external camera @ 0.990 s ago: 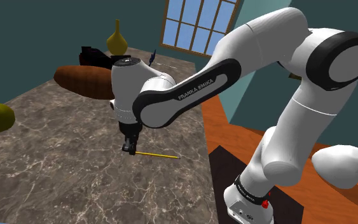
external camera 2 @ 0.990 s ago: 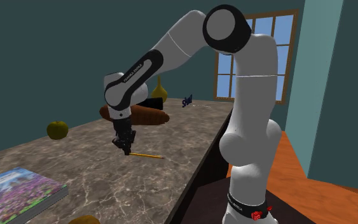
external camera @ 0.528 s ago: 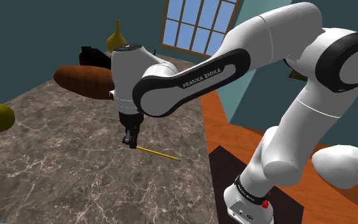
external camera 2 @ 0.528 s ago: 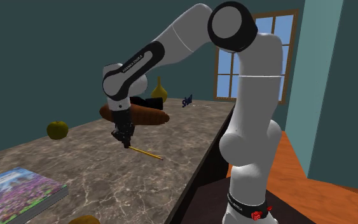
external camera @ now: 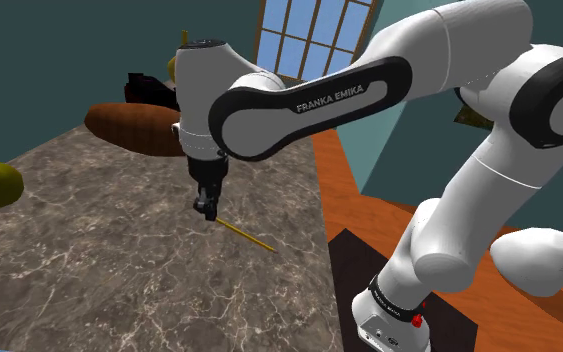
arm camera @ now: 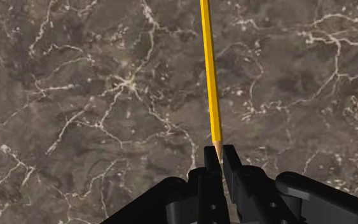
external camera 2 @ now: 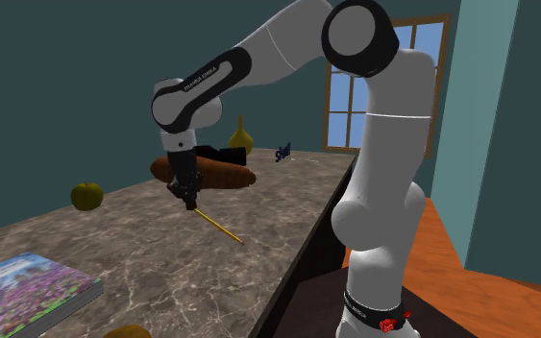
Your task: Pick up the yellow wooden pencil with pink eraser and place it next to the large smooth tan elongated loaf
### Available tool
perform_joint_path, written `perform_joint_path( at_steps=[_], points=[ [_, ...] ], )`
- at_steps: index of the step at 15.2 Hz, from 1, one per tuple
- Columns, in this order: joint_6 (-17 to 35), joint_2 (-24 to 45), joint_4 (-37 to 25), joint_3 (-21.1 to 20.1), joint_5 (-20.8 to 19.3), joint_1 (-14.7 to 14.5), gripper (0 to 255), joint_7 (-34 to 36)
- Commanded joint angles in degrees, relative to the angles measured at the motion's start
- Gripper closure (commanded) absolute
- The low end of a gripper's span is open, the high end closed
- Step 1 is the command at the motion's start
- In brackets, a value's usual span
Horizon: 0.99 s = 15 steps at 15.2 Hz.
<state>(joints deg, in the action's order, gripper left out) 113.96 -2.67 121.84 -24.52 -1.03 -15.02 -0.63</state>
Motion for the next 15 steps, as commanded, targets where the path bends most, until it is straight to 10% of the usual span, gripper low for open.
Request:
perform_joint_path(
  at_steps=[1, 15],
  points=[
    [-1.5, -0.5, -1.0, 0.1, 0.2, 0.0, 255, -0.2],
    [-12.1, -3.1, -9.2, 0.5, 1.3, 0.2, 255, -1.3]
  ],
)
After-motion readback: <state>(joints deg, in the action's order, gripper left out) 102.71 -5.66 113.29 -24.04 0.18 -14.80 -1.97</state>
